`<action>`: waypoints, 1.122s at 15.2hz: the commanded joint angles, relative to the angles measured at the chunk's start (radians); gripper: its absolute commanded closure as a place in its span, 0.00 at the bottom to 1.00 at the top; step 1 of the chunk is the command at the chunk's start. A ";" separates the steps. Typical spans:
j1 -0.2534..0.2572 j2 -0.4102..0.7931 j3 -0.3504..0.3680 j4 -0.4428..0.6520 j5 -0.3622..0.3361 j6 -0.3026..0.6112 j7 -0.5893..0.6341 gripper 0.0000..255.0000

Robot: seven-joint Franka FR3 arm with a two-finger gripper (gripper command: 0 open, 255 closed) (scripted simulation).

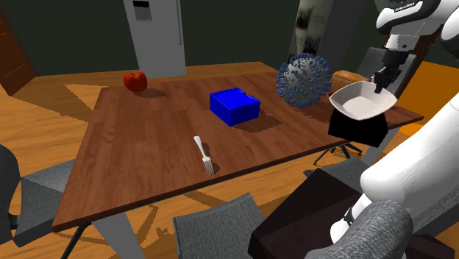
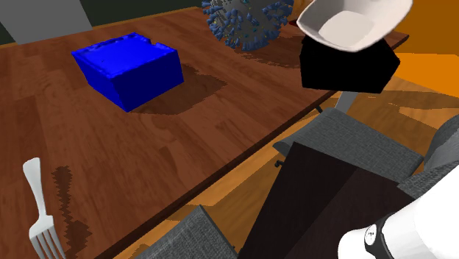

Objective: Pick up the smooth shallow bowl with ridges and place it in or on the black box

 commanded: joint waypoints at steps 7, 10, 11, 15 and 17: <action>0.001 0.007 -0.004 -0.109 0.002 0.103 0.003 1.00; 0.000 0.016 -0.008 -0.142 0.006 0.143 0.001 1.00; 0.000 0.015 -0.008 -0.143 0.006 0.143 0.001 1.00; 0.001 0.016 -0.009 -0.142 0.006 0.143 0.001 1.00; 0.001 0.016 -0.009 -0.142 0.006 0.143 0.001 1.00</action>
